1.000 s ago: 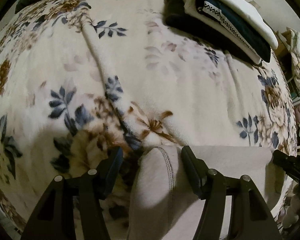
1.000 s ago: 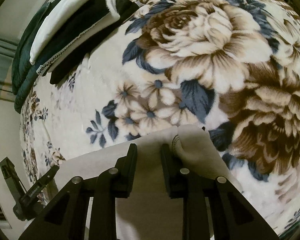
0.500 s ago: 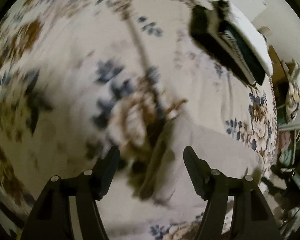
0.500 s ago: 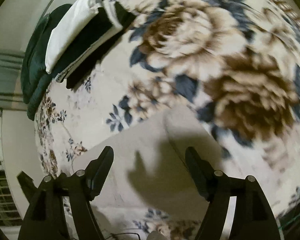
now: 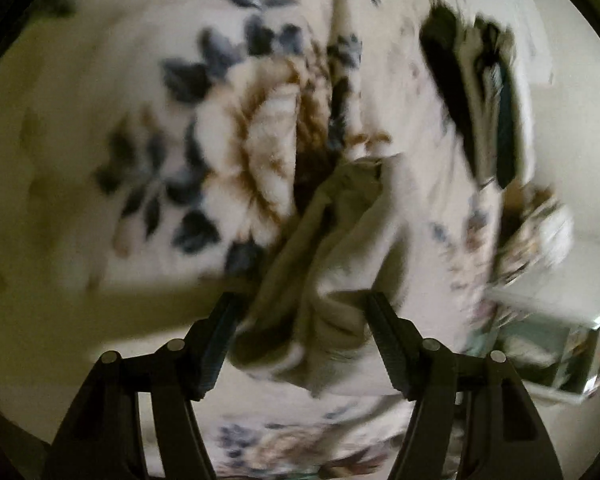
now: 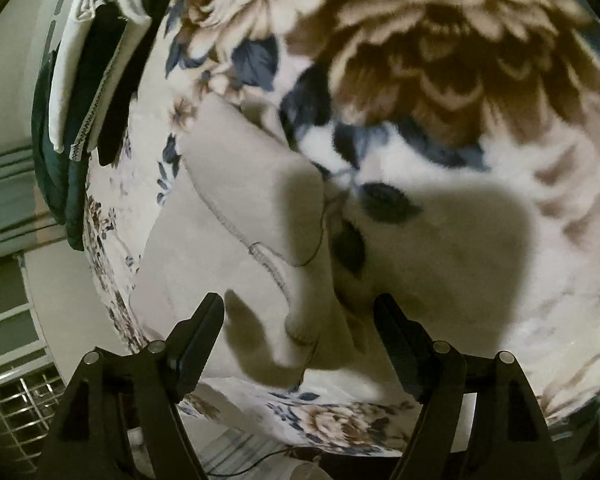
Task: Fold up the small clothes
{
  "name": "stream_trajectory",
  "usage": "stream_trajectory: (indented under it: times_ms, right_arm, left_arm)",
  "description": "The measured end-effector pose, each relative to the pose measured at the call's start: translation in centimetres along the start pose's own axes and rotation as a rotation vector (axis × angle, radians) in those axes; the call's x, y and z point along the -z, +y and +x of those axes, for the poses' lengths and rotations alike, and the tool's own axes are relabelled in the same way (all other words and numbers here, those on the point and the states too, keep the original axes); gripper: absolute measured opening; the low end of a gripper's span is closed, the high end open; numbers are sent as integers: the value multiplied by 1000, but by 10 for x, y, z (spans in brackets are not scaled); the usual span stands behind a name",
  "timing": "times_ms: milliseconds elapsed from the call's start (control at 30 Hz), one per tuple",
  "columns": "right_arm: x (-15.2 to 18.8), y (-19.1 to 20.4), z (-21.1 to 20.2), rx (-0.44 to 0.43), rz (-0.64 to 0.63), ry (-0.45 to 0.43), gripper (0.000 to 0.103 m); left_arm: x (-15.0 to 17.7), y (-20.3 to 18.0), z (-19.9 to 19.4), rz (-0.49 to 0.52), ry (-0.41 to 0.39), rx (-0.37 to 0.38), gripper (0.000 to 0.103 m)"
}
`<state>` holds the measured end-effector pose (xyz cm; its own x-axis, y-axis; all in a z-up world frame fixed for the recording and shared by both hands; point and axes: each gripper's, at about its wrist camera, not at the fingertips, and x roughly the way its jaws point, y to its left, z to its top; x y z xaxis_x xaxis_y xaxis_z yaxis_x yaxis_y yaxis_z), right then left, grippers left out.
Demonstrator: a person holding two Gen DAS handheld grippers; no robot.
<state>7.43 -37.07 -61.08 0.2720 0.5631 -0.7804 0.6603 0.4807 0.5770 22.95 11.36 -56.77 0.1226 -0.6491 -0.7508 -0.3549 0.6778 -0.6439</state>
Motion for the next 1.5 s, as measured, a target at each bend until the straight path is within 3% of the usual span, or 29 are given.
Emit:
stream_trajectory:
  times_ms: [133,267,400,533,733,833,967,1033,1267,1400,1500]
  right_arm:
    - [1,4,-3,-25,-9,0,79]
    - [-3,7,-4,-33,-22,7,79]
    - [-7,8,3,-35,-27,26,79]
    - [-8,4,12,-35,-35,51,79]
    - [-10,5,27,-52,-52,93,79]
    - [-11,10,34,-67,-59,113,79]
    - [-10,13,37,-79,-60,129,79]
    - [-10,13,37,-87,-59,136,79]
    - [-15,10,42,-102,-52,157,79]
    - [-16,11,44,-109,-53,167,79]
    - [-16,15,44,-117,-51,164,79]
  left_arm:
    - [22,7,-35,-9,-54,15,64]
    - [35,-1,-24,52,3,-21,64]
    - [25,-12,9,76,-5,-63,64]
    - [18,-6,22,8,-34,-30,64]
    - [10,-1,31,-16,-32,0,64]
    - [8,-1,25,-35,-29,-7,64]
    - [13,-2,-8,22,-84,-73,64]
    - [7,4,-7,48,-73,-104,64]
    - [-8,0,29,83,15,-42,64]
    - [-7,1,30,58,0,5,64]
    - [-1,-3,21,58,-44,45,59]
